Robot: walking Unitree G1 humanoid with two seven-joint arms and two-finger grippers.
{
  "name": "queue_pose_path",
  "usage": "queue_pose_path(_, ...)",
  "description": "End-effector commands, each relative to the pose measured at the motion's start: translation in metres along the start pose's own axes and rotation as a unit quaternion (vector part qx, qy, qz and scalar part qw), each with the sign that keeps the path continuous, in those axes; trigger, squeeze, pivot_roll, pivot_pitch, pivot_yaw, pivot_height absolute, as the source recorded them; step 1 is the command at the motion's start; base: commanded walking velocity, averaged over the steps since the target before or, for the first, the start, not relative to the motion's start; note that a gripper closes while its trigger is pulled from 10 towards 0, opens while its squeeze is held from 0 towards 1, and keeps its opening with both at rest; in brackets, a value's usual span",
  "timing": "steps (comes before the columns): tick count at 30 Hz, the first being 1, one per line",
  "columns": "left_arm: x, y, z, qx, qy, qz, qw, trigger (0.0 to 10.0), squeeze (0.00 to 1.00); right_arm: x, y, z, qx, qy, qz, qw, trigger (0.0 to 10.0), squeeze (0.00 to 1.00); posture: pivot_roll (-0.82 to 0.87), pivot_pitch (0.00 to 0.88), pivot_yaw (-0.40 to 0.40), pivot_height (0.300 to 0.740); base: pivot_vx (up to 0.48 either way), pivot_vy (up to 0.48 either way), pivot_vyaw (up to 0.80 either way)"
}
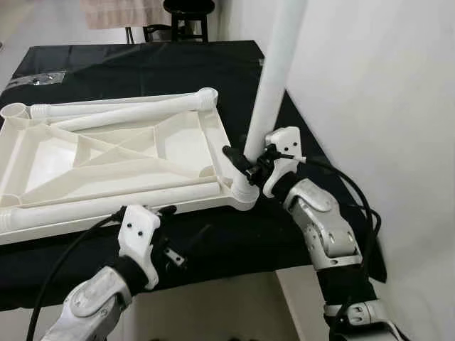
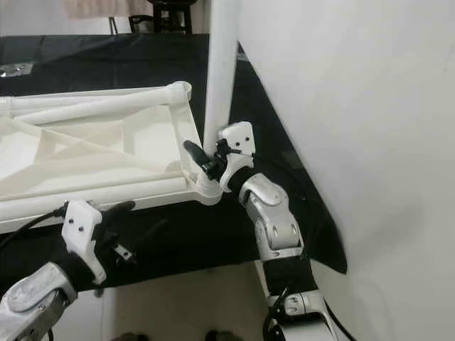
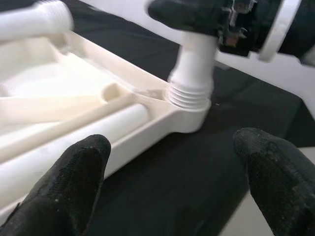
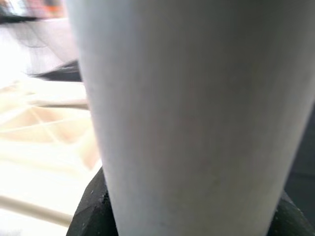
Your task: Building children table
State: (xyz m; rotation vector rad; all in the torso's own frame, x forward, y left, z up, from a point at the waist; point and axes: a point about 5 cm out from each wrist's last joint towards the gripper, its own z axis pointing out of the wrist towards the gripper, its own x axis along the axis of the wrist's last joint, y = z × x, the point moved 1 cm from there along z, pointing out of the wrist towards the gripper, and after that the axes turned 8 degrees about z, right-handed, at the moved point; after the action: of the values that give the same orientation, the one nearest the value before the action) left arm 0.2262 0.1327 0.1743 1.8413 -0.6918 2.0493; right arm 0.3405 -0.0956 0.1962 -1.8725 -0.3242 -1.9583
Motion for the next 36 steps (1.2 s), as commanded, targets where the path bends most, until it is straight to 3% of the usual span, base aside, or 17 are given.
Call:
queue_pose_path(1,-0.004,0.0,0.001,-0.004,0.002,-0.01,1.0,10.0,0.0,-0.042,0.013,-0.007,-0.045,-0.11,0.026,0.993,0.0,0.0,0.08,0.169,-0.087,0.74,0.0,0.0,0.0)
queue_pose_path(2,-0.004,-0.001,0.002,-0.001,0.004,-0.011,1.0,10.0,0.0,-0.036,0.015,-0.002,-0.04,-0.1,0.017,0.994,0.7,0.0,0.08,0.168,-0.09,0.74,0.0,0.0,0.0)
queue_pose_path(3,-0.004,-0.001,0.002,0.001,0.005,-0.012,1.0,10.0,0.0,-0.031,0.014,0.0,-0.028,-0.095,0.012,0.995,9.3,0.0,0.08,0.168,-0.091,0.74,0.0,0.0,0.0)
queue_pose_path(5,-0.006,-0.001,0.001,0.002,0.004,-0.014,1.0,10.0,0.0,-0.029,0.013,0.002,-0.014,-0.09,0.012,0.996,10.0,0.0,0.09,0.167,-0.091,0.74,0.0,0.0,0.0)
queue_pose_path(9,-0.009,0.002,0.0,0.001,0.001,-0.018,1.0,10.0,0.0,-0.024,0.01,0.004,0.034,-0.074,0.012,0.997,10.0,0.0,0.09,0.159,-0.081,0.74,0.0,0.0,0.0)
queue_pose_path(10,-0.01,0.003,0.0,0.0,0.0,-0.02,1.0,10.0,0.0,-0.018,0.003,0.004,0.084,-0.061,0.032,0.994,10.0,1.0,0.09,0.166,-0.072,0.74,0.0,0.0,0.0)
queue_pose_path(14,-0.011,0.004,0.002,-0.001,0.0,-0.024,1.0,10.0,0.0,-0.001,0.001,0.004,0.148,-0.027,0.013,0.989,10.0,1.0,0.09,0.172,-0.067,0.74,0.0,0.0,0.0)
queue_pose_path(15,-0.011,0.005,0.002,-0.001,0.0,-0.026,1.0,10.0,0.0,0.007,-0.003,0.0,0.226,-0.028,0.012,0.974,10.0,0.47,0.09,0.178,-0.066,0.74,0.0,0.0,0.0)
queue_pose_path(18,-0.01,0.005,0.002,-0.002,0.0,-0.026,1.0,10.0,0.0,0.012,-0.005,-0.005,0.275,-0.033,0.011,0.961,10.0,0.47,0.09,0.181,-0.066,0.74,0.0,0.0,0.0)
queue_pose_path(19,-0.01,0.006,0.002,-0.002,0.001,-0.026,1.0,10.0,0.0,0.014,-0.007,-0.01,0.33,-0.04,0.002,0.943,10.0,0.0,0.09,0.185,-0.07,0.74,0.0,0.0,0.0)
queue_pose_path(20,-0.009,0.006,0.002,-0.002,0.002,-0.024,1.0,10.0,0.0,0.016,-0.005,-0.011,0.361,-0.05,0.003,0.931,10.0,0.0,0.09,0.191,-0.073,0.74,0.0,0.0,0.0)
queue_pose_path(26,-0.007,0.005,0.003,0.0,0.006,-0.019,1.0,10.0,0.0,0.023,0.005,0.002,0.41,-0.067,-0.027,0.909,10.0,0.0,0.1,0.205,-0.079,0.74,0.0,0.0,0.0)
queue_pose_path(28,-0.006,0.006,0.003,0.0,0.007,-0.019,1.0,10.0,0.0,0.026,0.005,0.004,0.424,-0.068,-0.027,0.903,9.3,0.0,0.11,0.209,-0.081,0.74,0.0,0.0,0.0)
queue_pose_path(29,-0.006,0.006,0.003,0.001,0.008,-0.018,1.0,10.0,0.0,0.028,0.007,0.005,0.435,-0.068,-0.025,0.898,4.4,0.0,0.1,0.21,-0.082,0.74,0.0,0.0,0.0)
queue_pose_path(30,-0.006,0.006,0.003,0.001,0.008,-0.018,1.0,10.0,0.0,0.028,0.007,0.005,0.435,-0.068,-0.025,0.898,4.4,0.0,0.1,0.21,-0.082,0.74,0.0,0.0,0.0)
queue_pose_path(31,-0.005,0.005,0.004,0.003,0.009,-0.017,1.0,10.0,0.0,0.03,0.01,0.008,0.438,-0.07,-0.027,0.896,0.0,0.0,0.1,0.214,-0.086,0.74,0.0,0.0,0.0)
queue_pose_path(36,-0.003,0.005,0.004,0.006,0.012,-0.015,1.0,10.0,0.0,0.035,0.019,0.009,0.437,-0.074,-0.028,0.896,0.0,0.0,0.1,0.223,-0.094,0.74,0.0,0.0,0.0)
